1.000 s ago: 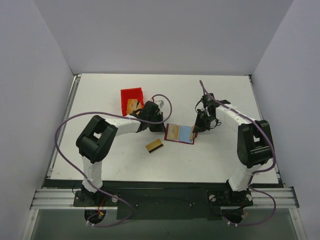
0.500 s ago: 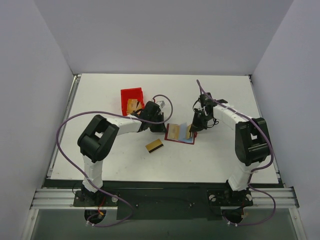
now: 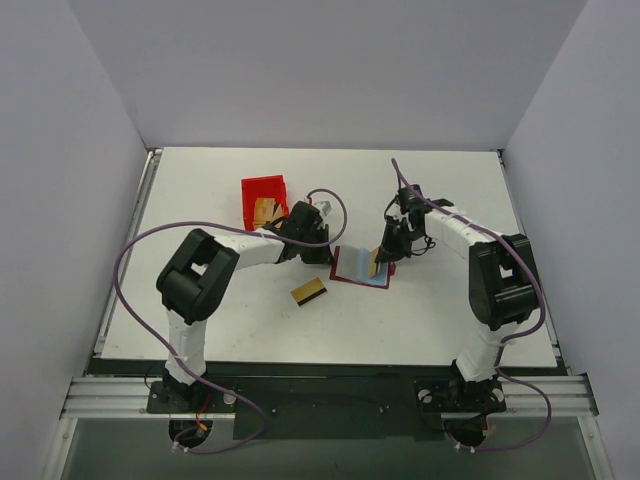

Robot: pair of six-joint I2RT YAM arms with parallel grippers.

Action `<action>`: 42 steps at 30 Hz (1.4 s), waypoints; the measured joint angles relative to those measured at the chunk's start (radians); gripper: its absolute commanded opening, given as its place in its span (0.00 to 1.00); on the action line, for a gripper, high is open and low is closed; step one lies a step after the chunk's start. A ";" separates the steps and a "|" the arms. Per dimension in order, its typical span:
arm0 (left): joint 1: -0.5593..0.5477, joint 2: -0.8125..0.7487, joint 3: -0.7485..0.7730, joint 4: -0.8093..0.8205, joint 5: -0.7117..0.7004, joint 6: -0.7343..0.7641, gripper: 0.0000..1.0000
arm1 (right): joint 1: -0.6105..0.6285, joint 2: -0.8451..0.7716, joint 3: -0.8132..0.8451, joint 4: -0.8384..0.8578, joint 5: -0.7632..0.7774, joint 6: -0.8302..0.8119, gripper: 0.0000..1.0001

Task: Put the credit cards into the card holder
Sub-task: Insert the credit card into the card holder.

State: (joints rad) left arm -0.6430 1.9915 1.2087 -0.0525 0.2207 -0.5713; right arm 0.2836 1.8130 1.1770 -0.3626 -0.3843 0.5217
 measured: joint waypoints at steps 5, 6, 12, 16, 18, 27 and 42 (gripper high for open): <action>-0.002 0.001 0.003 -0.003 0.000 0.003 0.00 | 0.000 -0.002 0.000 -0.005 0.019 0.000 0.00; -0.002 0.001 0.004 -0.005 0.000 0.004 0.00 | 0.001 -0.002 0.000 -0.009 0.027 0.000 0.00; -0.008 0.005 0.011 -0.007 0.000 0.004 0.00 | 0.006 -0.028 0.000 -0.048 0.100 -0.001 0.00; -0.015 0.005 0.011 -0.010 0.000 0.004 0.00 | 0.007 -0.078 0.000 -0.072 0.141 -0.003 0.00; -0.016 0.005 0.011 -0.011 0.000 0.004 0.00 | 0.007 -0.121 0.000 -0.067 0.142 -0.004 0.00; -0.016 0.005 0.016 -0.019 0.000 0.006 0.00 | 0.007 -0.181 -0.005 0.074 0.002 0.005 0.00; -0.016 0.005 0.019 -0.027 0.000 0.008 0.00 | 0.007 -0.134 -0.195 0.301 -0.144 0.039 0.00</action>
State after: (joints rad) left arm -0.6594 1.9961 1.2278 -0.0799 0.2211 -0.5636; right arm 0.2905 1.6787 0.9817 -0.0616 -0.5282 0.5606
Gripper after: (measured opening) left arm 0.021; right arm 0.003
